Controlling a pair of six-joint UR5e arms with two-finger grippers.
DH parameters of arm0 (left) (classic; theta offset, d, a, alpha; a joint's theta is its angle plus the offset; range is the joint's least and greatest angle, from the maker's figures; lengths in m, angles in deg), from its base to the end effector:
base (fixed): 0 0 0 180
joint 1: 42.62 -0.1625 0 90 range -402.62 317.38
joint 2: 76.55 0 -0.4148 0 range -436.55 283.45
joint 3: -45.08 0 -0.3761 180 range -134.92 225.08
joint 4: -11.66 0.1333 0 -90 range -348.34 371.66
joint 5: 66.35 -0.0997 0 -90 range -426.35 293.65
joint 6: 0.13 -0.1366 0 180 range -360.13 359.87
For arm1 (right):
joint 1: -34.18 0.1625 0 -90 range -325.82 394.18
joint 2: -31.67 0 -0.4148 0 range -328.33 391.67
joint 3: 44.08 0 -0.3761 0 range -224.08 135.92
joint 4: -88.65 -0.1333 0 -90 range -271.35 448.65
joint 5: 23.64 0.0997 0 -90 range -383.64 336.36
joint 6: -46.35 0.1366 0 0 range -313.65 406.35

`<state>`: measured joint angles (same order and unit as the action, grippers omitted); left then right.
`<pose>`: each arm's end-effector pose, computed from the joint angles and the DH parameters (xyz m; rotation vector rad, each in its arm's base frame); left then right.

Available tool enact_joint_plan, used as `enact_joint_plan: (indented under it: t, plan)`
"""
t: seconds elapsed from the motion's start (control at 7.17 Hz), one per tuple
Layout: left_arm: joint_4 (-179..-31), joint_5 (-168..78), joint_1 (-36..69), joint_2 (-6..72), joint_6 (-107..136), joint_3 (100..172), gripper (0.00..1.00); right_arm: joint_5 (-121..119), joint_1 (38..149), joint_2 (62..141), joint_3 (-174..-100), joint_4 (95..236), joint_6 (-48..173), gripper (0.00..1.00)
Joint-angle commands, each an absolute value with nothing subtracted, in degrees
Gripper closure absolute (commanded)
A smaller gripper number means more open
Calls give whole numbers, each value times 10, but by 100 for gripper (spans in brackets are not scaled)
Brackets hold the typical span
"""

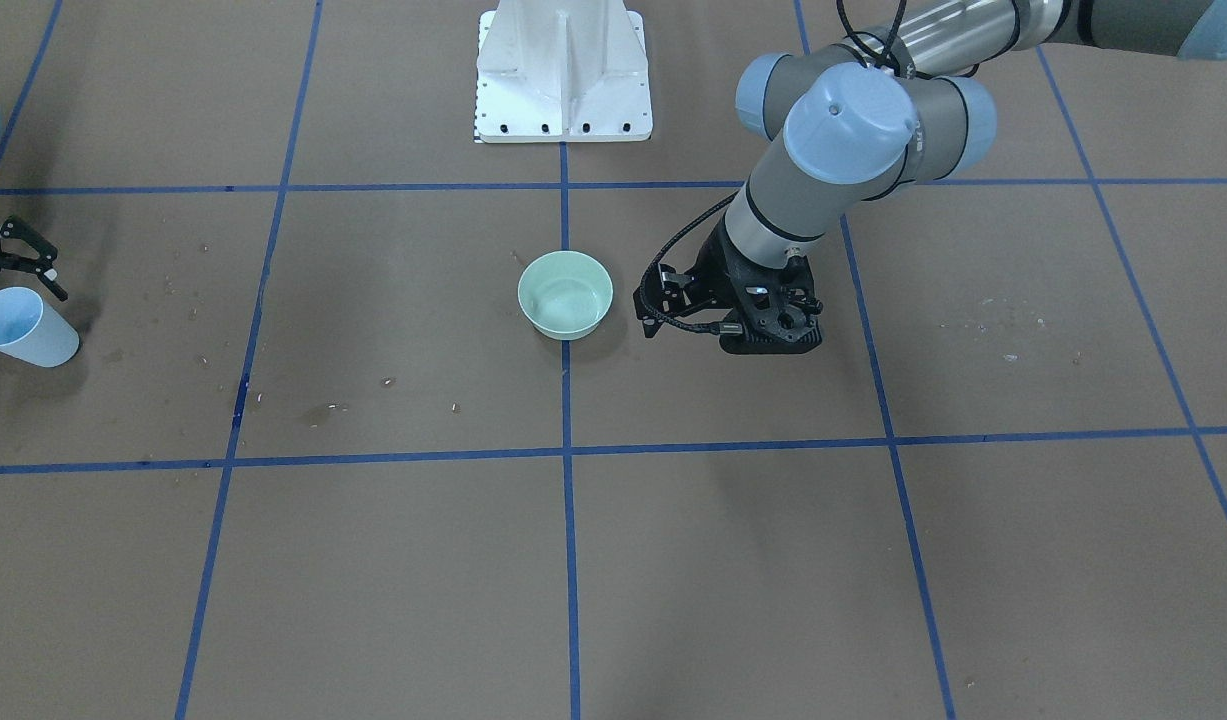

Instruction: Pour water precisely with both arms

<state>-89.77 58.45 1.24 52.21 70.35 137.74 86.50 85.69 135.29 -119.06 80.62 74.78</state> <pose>0.4601 -0.5189 0.2254 -0.0100 1.0524 -0.1049 -0.1737 -0.3570 0.6977 0.8336 -0.9209 -0.3652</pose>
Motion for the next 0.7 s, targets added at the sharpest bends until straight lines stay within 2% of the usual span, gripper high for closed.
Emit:
enact_joint_plan:
  t: [0.0, 0.56]
  plan:
    - [-898, 585, 12, 522, 704, 1378, 1, 858, 850, 1351, -1191, 804, 754, 0]
    - [-898, 585, 12, 522, 704, 1378, 1, 855, 845, 1345, -1188, 800, 754, 0]
